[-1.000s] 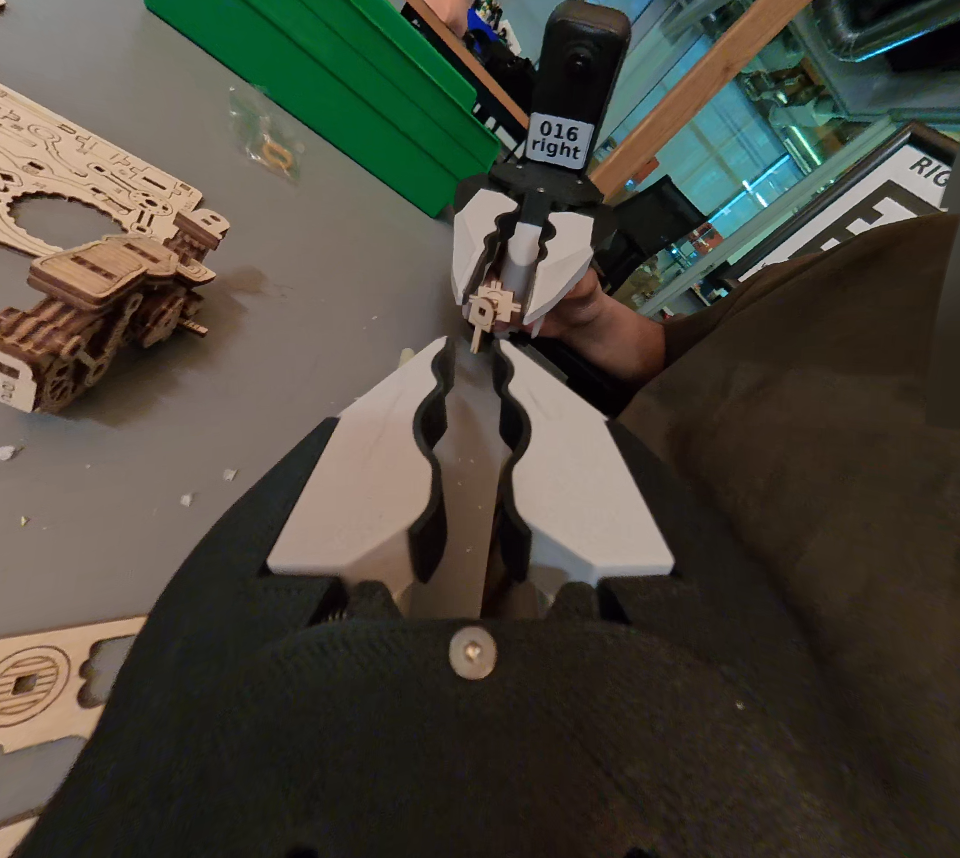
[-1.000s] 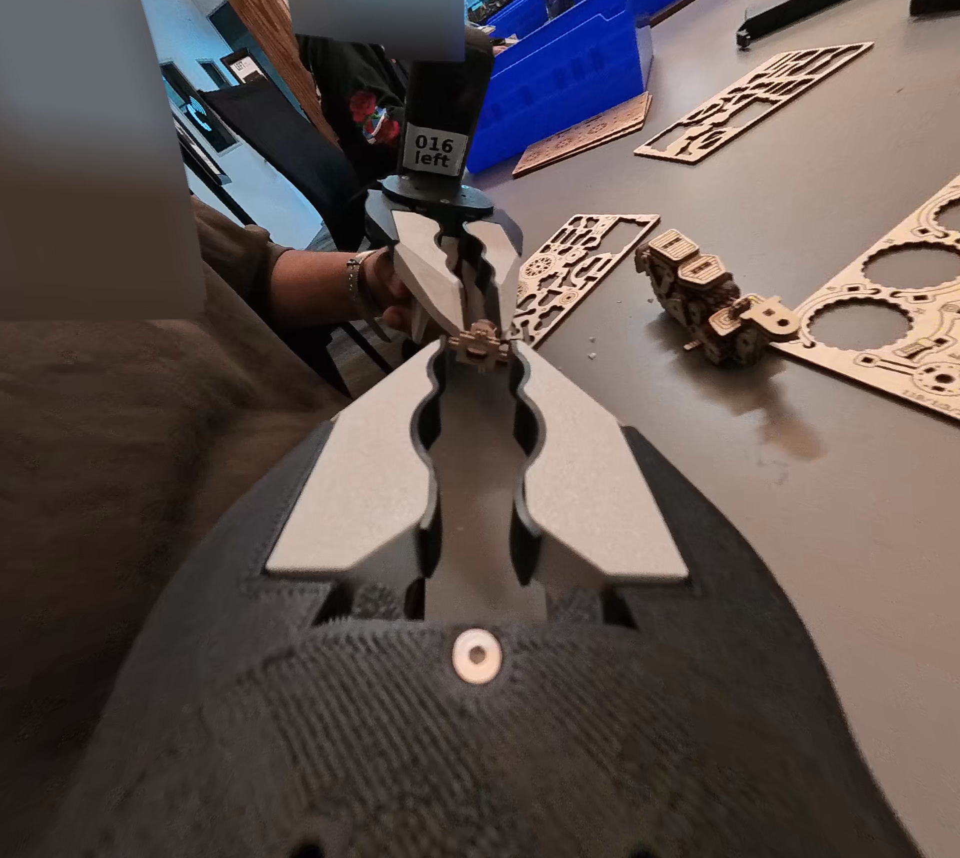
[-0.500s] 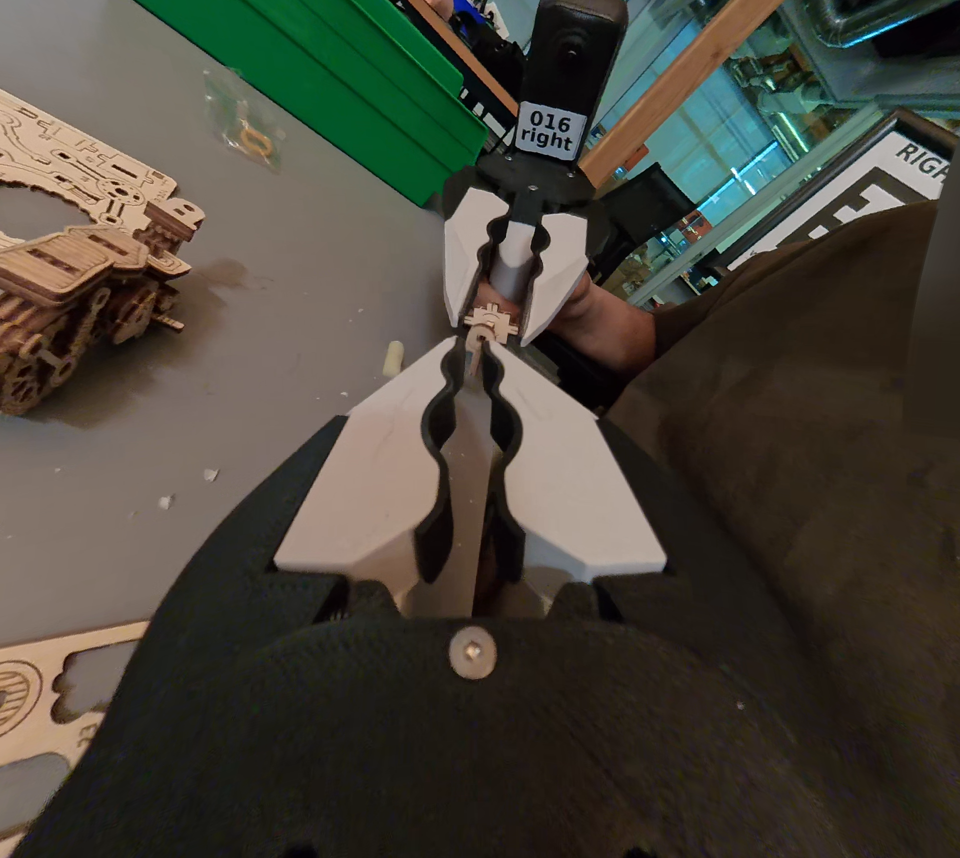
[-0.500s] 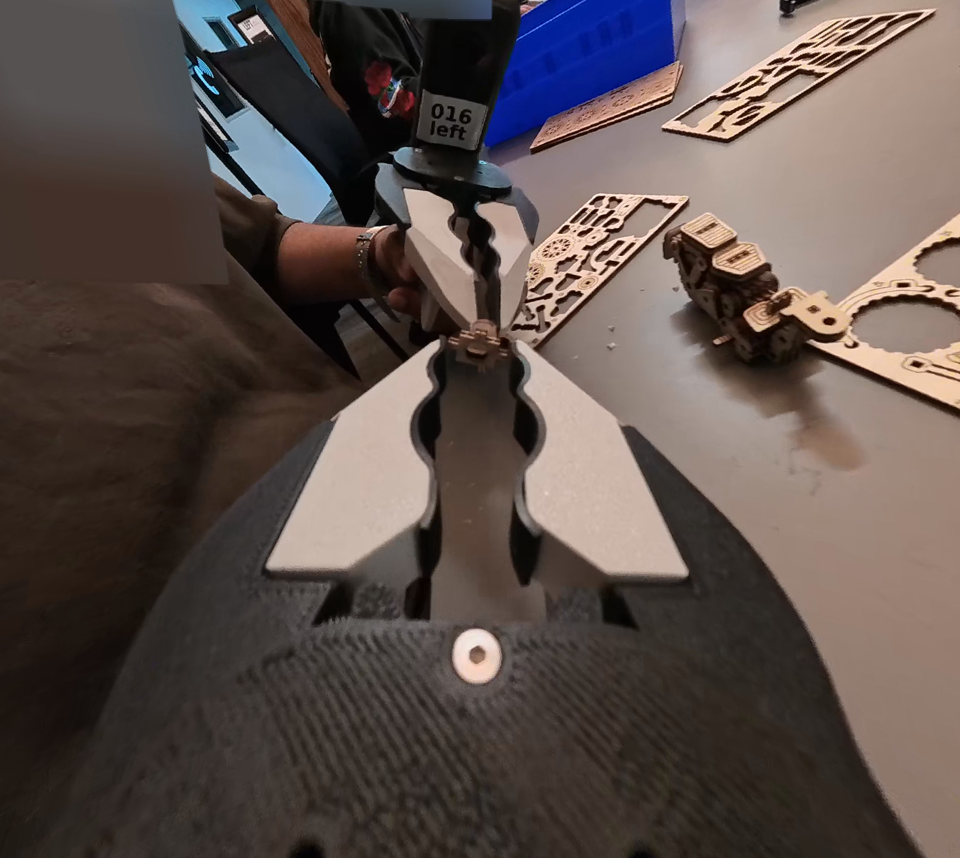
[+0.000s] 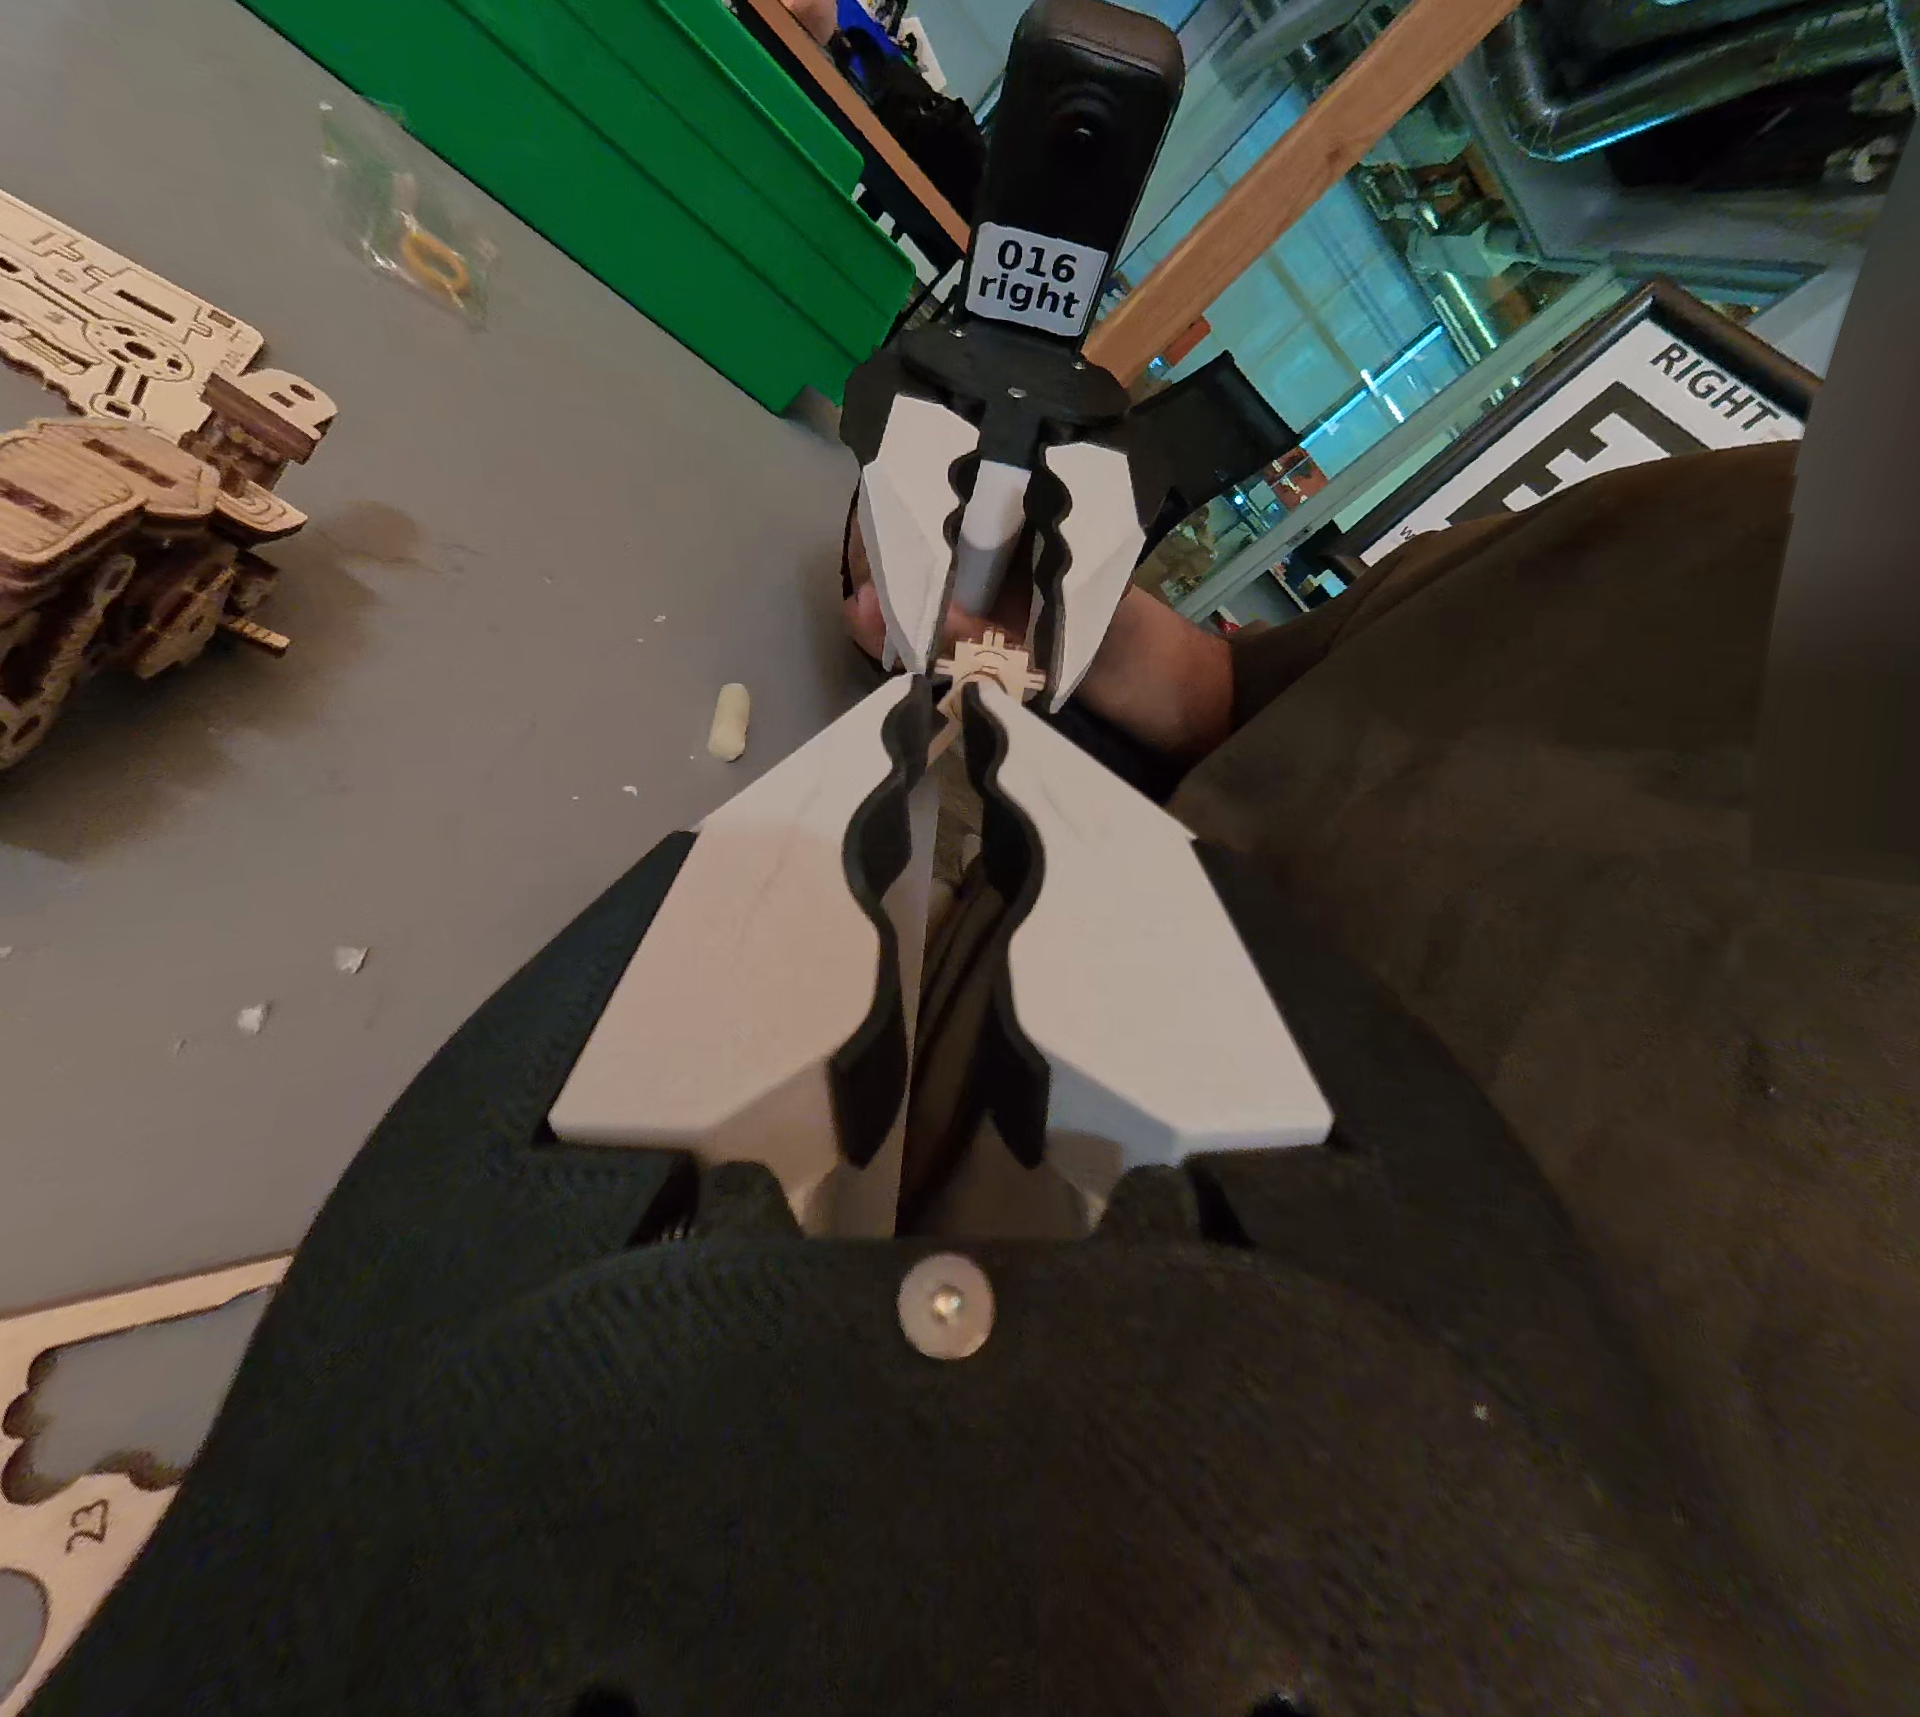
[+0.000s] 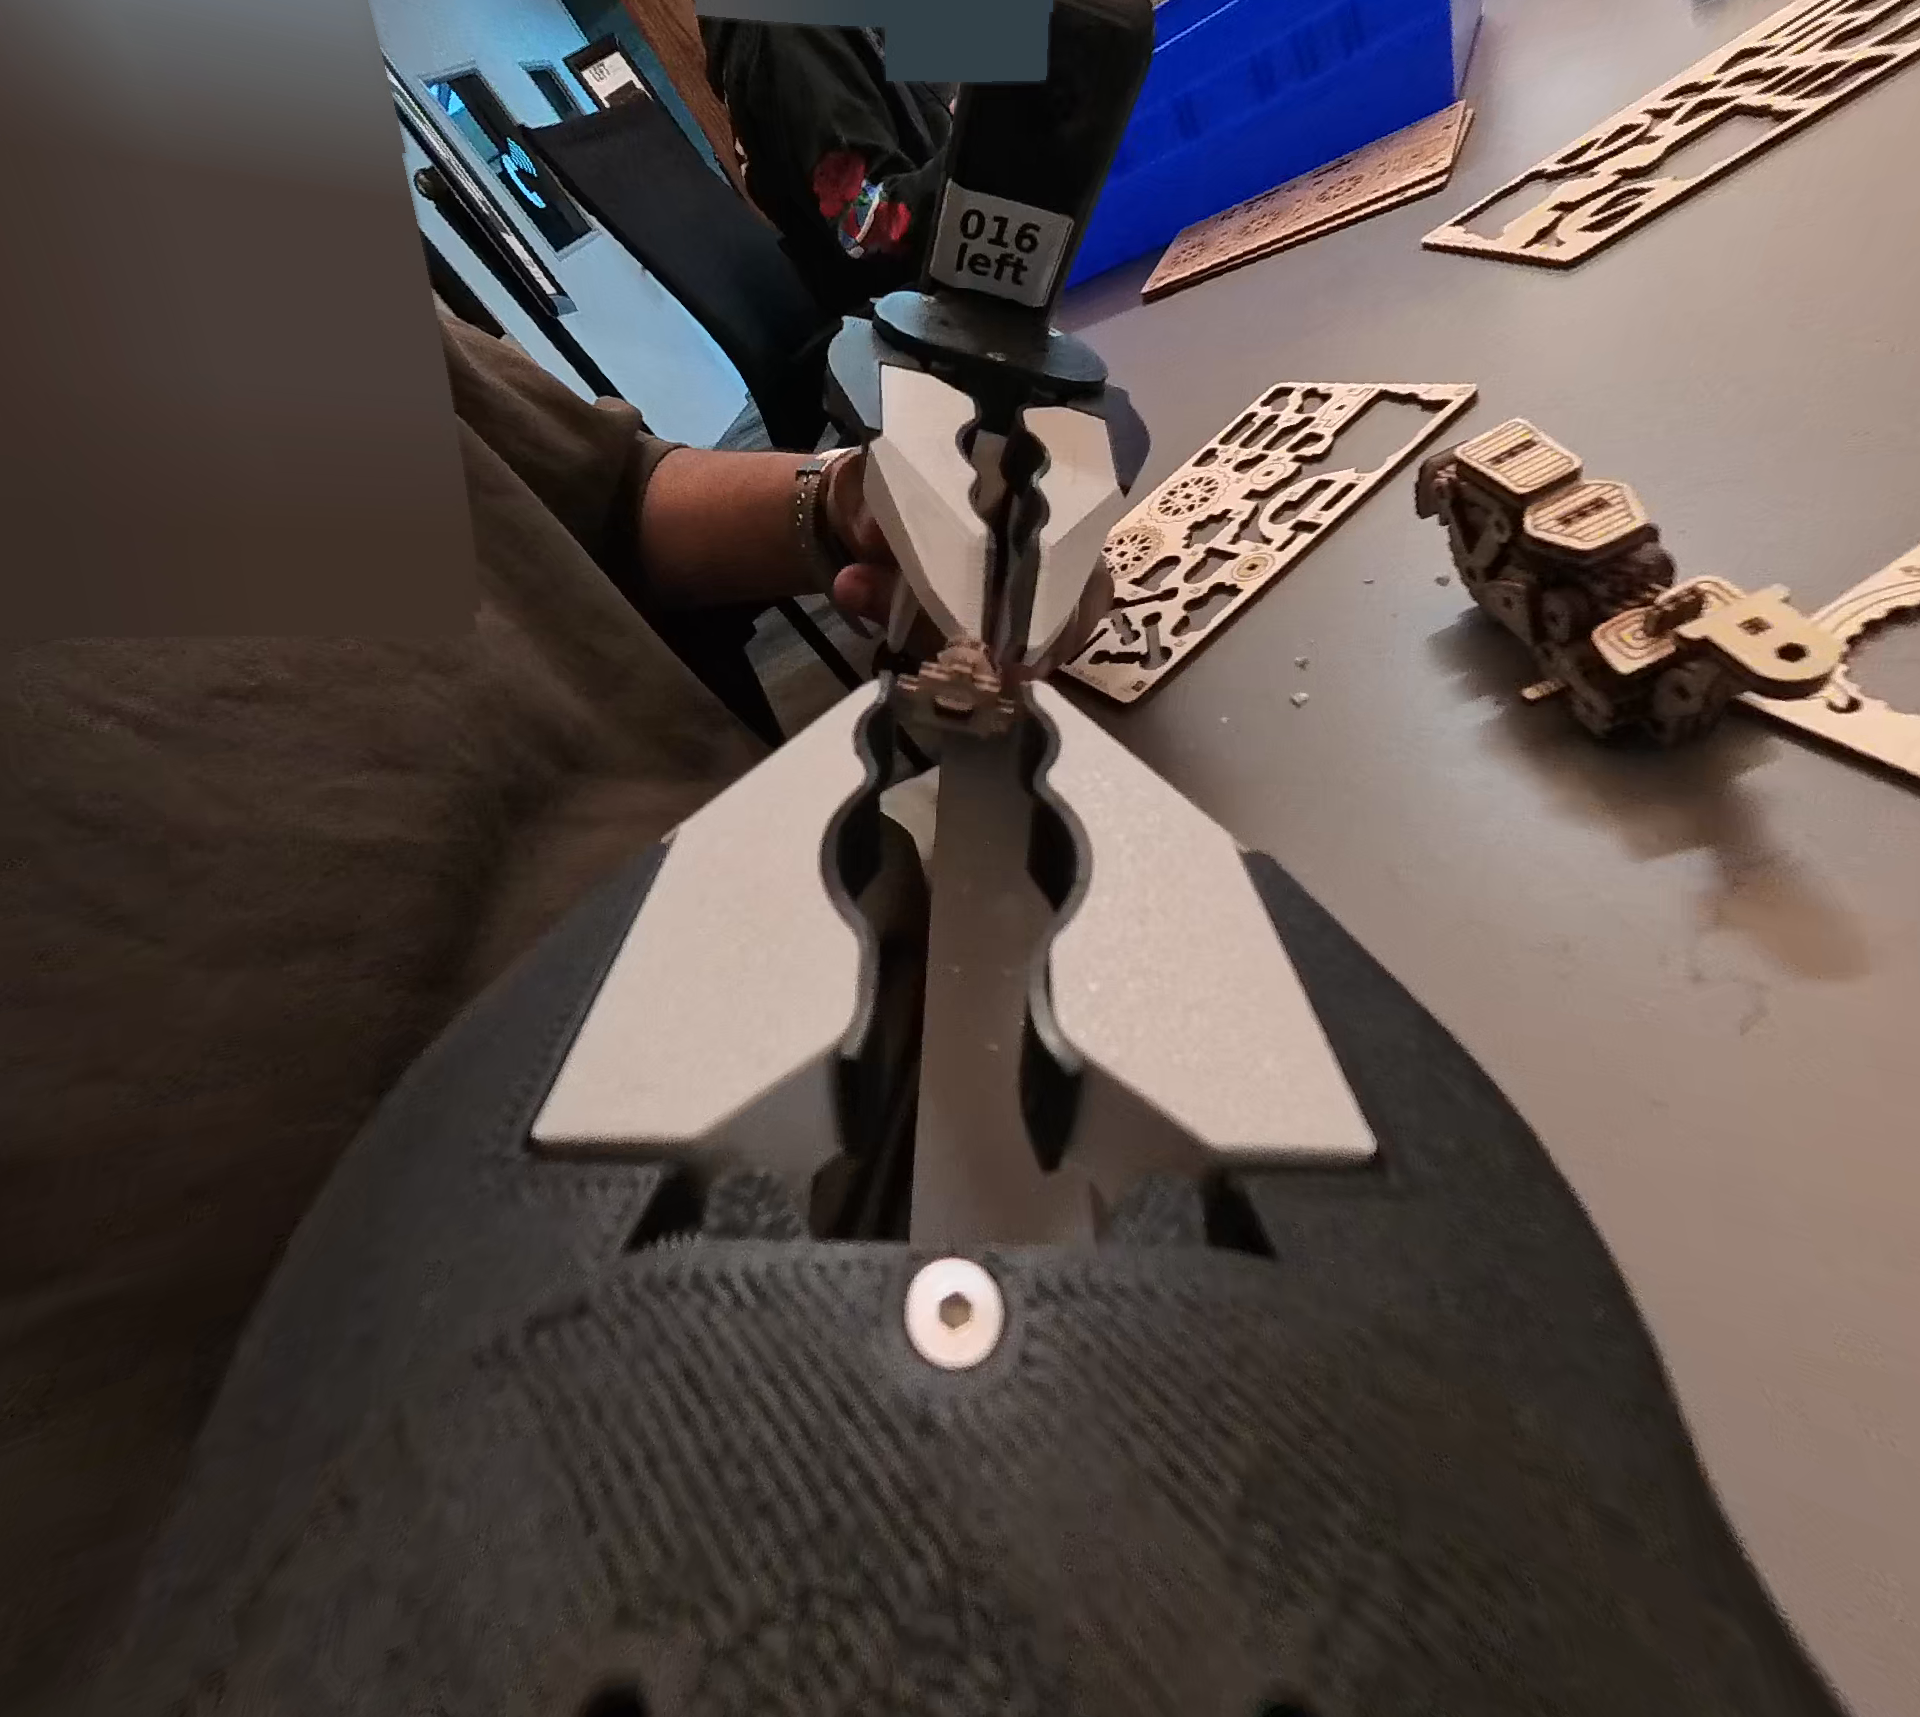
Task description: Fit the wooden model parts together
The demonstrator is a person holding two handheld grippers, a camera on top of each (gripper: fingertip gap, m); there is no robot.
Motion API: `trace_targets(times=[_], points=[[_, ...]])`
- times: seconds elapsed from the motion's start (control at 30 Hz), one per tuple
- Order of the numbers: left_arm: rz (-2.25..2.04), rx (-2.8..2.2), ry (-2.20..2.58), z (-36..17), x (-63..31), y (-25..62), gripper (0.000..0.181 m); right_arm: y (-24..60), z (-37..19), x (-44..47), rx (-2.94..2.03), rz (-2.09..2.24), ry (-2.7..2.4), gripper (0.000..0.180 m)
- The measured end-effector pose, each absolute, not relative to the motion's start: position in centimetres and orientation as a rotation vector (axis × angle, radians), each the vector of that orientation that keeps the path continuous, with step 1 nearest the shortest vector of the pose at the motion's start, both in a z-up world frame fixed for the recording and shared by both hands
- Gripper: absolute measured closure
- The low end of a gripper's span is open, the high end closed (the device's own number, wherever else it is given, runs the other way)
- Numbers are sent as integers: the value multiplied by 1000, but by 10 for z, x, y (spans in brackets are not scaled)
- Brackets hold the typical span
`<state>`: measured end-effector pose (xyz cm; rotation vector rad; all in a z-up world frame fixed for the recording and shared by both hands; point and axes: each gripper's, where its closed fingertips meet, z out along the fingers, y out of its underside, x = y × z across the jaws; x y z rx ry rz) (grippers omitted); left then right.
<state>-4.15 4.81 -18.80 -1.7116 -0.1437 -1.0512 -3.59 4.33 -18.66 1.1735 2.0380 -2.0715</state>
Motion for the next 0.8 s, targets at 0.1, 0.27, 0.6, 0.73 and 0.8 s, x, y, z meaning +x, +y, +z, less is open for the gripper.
trace_targets(times=[0.1,0.27,0.6,0.73,0.8], points=[[-1052,-1710,-140,-188,-41,48,180,43,-187,-36,1171,-2070,2052,159],[-1051,-1714,-143,-189,-41,48,181,44,-187,-37,1184,-2074,2094,159],[-1095,-1705,-171,-189,-42,48,181,45,-189,-40,1194,-2068,2222,159],[-1059,-1746,-178,-195,-43,49,181,47,-195,-41,1225,-2031,2235,159],[-1057,-1747,-180,-196,-43,49,181,47,-197,-41,1231,-2022,2239,159]])
